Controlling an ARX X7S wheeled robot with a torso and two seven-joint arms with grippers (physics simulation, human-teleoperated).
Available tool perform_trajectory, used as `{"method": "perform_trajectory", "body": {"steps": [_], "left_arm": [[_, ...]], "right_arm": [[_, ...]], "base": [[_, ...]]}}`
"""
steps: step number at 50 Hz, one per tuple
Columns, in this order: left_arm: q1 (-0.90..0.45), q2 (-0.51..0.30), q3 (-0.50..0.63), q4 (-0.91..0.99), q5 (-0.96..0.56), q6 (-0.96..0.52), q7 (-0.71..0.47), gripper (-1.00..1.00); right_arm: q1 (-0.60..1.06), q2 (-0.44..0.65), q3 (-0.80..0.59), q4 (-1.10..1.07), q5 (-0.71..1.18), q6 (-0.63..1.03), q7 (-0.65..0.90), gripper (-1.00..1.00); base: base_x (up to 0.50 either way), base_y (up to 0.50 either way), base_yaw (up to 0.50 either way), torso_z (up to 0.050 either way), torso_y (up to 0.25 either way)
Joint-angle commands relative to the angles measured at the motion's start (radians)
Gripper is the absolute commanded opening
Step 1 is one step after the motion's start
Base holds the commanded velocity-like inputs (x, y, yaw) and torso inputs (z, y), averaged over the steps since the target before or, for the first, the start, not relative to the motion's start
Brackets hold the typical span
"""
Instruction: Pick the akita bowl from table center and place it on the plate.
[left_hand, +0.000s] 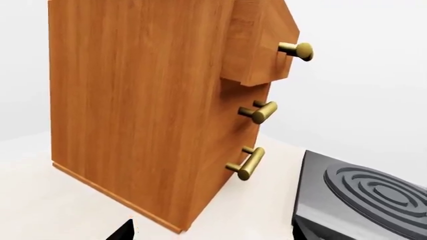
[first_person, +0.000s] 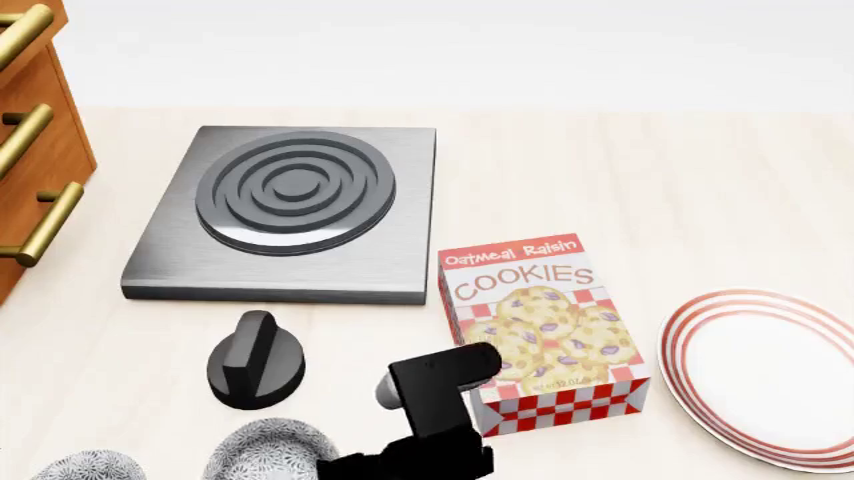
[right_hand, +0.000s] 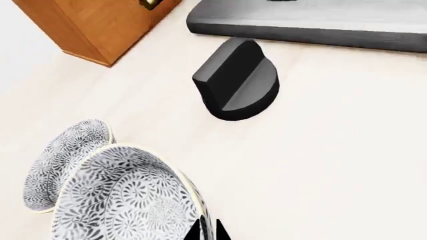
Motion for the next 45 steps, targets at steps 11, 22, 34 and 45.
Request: {"method": "perform_trajectory", "body": {"steps": [11,22,34,45], "left_arm": [[-0.017,-0.005,0.039,0.022,0.004,-0.022,-0.006,1.00],[-0.032,-0.009,0.060,0.022,0.008,-0.027,-0.006,1.00],[-0.035,-0.012,0.074,0.028,0.010,-0.032,-0.008,1.00],[-0.018,-0.012,0.076,0.033,0.006,-0.023,-0.008,1.00]], "right_arm": [[-0.100,0.195,0.238,-0.446,0.048,-0.087,0.214,-1.00],[-0.145,0.273,0.421,-0.585,0.121,-0.129,0.296,-1.00],[-0.151,0.363,0.510,-0.713,0.047,-0.163,0.387,-1.00],[-0.139,0.409,0.632,-0.745,0.085,-0.111,0.530,-1.00]], "base": [[0.00,0.00,0.00,0.000,0.000],[0.00,0.00,0.00,0.000,0.001],[0.00,0.00,0.00,0.000,0.000],[0.00,0.00,0.00,0.000,0.000]]}}
